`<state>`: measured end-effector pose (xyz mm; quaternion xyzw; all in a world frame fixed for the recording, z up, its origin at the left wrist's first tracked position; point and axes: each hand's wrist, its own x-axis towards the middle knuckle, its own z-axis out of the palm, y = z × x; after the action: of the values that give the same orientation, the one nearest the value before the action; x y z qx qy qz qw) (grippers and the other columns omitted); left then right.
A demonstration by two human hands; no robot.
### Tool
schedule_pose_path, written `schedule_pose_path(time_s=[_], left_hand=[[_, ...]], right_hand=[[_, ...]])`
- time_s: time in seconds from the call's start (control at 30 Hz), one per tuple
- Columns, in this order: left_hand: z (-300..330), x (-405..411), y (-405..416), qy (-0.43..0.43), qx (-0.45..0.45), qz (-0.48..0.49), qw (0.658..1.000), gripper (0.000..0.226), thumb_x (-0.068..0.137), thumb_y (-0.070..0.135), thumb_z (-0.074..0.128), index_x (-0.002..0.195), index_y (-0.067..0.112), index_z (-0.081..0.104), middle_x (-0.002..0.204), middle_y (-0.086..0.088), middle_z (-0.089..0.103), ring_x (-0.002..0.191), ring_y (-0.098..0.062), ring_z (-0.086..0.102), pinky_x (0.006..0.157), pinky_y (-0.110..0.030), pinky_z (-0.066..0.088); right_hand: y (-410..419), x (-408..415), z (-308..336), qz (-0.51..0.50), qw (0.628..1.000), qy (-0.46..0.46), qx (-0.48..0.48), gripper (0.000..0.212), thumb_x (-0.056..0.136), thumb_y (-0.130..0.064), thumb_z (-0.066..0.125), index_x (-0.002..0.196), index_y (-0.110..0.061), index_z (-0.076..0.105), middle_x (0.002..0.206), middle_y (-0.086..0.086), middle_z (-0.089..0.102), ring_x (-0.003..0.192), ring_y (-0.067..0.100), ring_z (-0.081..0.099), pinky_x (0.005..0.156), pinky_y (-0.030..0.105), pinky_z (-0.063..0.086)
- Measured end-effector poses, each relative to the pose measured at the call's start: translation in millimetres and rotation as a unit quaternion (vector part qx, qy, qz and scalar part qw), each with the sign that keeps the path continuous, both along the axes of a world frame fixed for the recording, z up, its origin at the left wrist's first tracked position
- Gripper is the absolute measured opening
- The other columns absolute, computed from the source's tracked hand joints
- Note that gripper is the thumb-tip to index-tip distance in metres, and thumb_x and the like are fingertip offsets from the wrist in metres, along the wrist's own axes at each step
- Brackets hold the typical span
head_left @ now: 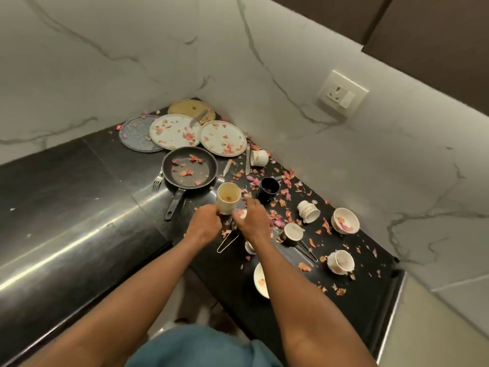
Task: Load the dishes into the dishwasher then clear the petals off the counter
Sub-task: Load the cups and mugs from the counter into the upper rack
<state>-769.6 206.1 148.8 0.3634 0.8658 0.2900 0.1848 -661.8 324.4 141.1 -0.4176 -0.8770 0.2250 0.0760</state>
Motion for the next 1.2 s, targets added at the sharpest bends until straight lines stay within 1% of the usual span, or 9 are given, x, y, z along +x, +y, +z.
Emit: schedule_pose_path(time_s=[0.17, 0.33, 0.63, 0.77, 0.87, 0.97, 1.03, 1.1, 1.2], left_hand=[[-21, -10, -23, -0.01, -0.008, 0.065, 0.998, 0.025, 0.088, 0.01, 0.053, 0.101, 0.014, 0.073, 0.098, -0.01, 0.074, 0.093, -0.028, 0.069, 0.084, -0.041, 0.056], [-24, -21, -25, -0.048, -0.022, 0.075, 0.996, 0.025, 0.09, 0.013, 0.054, 0.104, 0.019, 0.074, 0.101, -0.006, 0.074, 0.094, -0.024, 0.069, 0.085, -0.041, 0.057], [-26, -33, -25, -0.113, -0.037, 0.078, 0.99, 0.025, 0.092, 0.012, 0.056, 0.106, 0.017, 0.075, 0.099, -0.005, 0.072, 0.088, -0.02, 0.067, 0.083, -0.04, 0.058], [-29, -45, -18, -0.172, -0.039, 0.084, 0.981, 0.021, 0.094, 0.011, 0.057, 0.104, 0.017, 0.074, 0.097, 0.004, 0.07, 0.086, -0.017, 0.068, 0.084, -0.039, 0.059], [-16, -52, -3, -0.298, -0.015, 0.105, 0.949, 0.025, 0.104, 0.026, 0.048, 0.106, 0.013, 0.069, 0.09, -0.006, 0.074, 0.084, -0.022, 0.072, 0.085, -0.046, 0.061], [0, -60, 14, -0.467, 0.014, 0.129, 0.875, 0.059, 0.104, 0.057, 0.033, 0.111, 0.008, 0.066, 0.097, -0.016, 0.075, 0.092, -0.031, 0.073, 0.084, -0.046, 0.06], [5, -68, 25, -0.553, 0.056, 0.137, 0.82, 0.075, 0.096, 0.075, 0.03, 0.114, 0.01, 0.065, 0.106, -0.018, 0.074, 0.099, -0.034, 0.071, 0.087, -0.049, 0.057], [10, -75, 35, -0.584, 0.116, 0.153, 0.789, 0.082, 0.088, 0.083, 0.036, 0.119, 0.013, 0.065, 0.111, -0.016, 0.073, 0.104, -0.033, 0.07, 0.093, -0.053, 0.054], [17, -84, 49, -0.566, 0.185, 0.185, 0.782, 0.087, 0.072, 0.085, 0.06, 0.128, 0.019, 0.062, 0.115, -0.012, 0.072, 0.106, -0.033, 0.068, 0.094, -0.054, 0.054]], right_hand=[[6, -39, -4, 0.032, 0.997, -0.042, -0.062, 0.102, 0.077, -0.051, 0.082, 0.157, -0.023, 0.024, 0.157, 0.011, 0.028, 0.137, 0.035, 0.046, 0.108, 0.051, 0.047], [13, -64, -4, 0.012, 0.997, -0.054, -0.062, 0.109, 0.08, -0.051, 0.08, 0.16, -0.024, 0.012, 0.158, 0.016, 0.027, 0.135, 0.039, 0.048, 0.107, 0.055, 0.047], [19, -95, -4, -0.065, 0.988, -0.101, -0.094, 0.096, 0.077, -0.047, 0.084, 0.154, -0.025, 0.031, 0.147, 0.018, 0.04, 0.136, 0.042, 0.042, 0.104, 0.053, 0.047], [18, -96, 2, -0.101, 0.989, -0.059, -0.09, 0.094, 0.069, -0.051, 0.085, 0.148, -0.021, 0.041, 0.138, 0.017, 0.047, 0.129, 0.038, 0.049, 0.1, 0.048, 0.051], [10, -93, 5, -0.156, 0.982, 0.011, -0.103, 0.096, 0.064, -0.064, 0.081, 0.141, -0.019, 0.046, 0.135, 0.011, 0.048, 0.123, 0.032, 0.052, 0.097, 0.045, 0.052], [8, -91, 10, -0.224, 0.954, 0.124, -0.153, 0.09, 0.06, -0.074, 0.079, 0.127, -0.021, 0.05, 0.122, 0.004, 0.055, 0.108, 0.023, 0.057, 0.088, 0.04, 0.053], [10, -85, 16, -0.24, 0.924, 0.209, -0.213, 0.085, 0.063, -0.072, 0.082, 0.124, -0.021, 0.05, 0.118, 0.002, 0.059, 0.103, 0.019, 0.06, 0.085, 0.035, 0.051], [10, -76, 20, -0.211, 0.899, 0.259, -0.283, 0.08, 0.067, -0.066, 0.086, 0.123, -0.025, 0.047, 0.118, 0.0, 0.062, 0.104, 0.016, 0.062, 0.087, 0.033, 0.053], [13, -64, 22, -0.147, 0.897, 0.252, -0.333, 0.09, 0.058, -0.07, 0.089, 0.124, -0.027, 0.045, 0.123, 0.003, 0.061, 0.107, 0.021, 0.063, 0.092, 0.038, 0.056]])
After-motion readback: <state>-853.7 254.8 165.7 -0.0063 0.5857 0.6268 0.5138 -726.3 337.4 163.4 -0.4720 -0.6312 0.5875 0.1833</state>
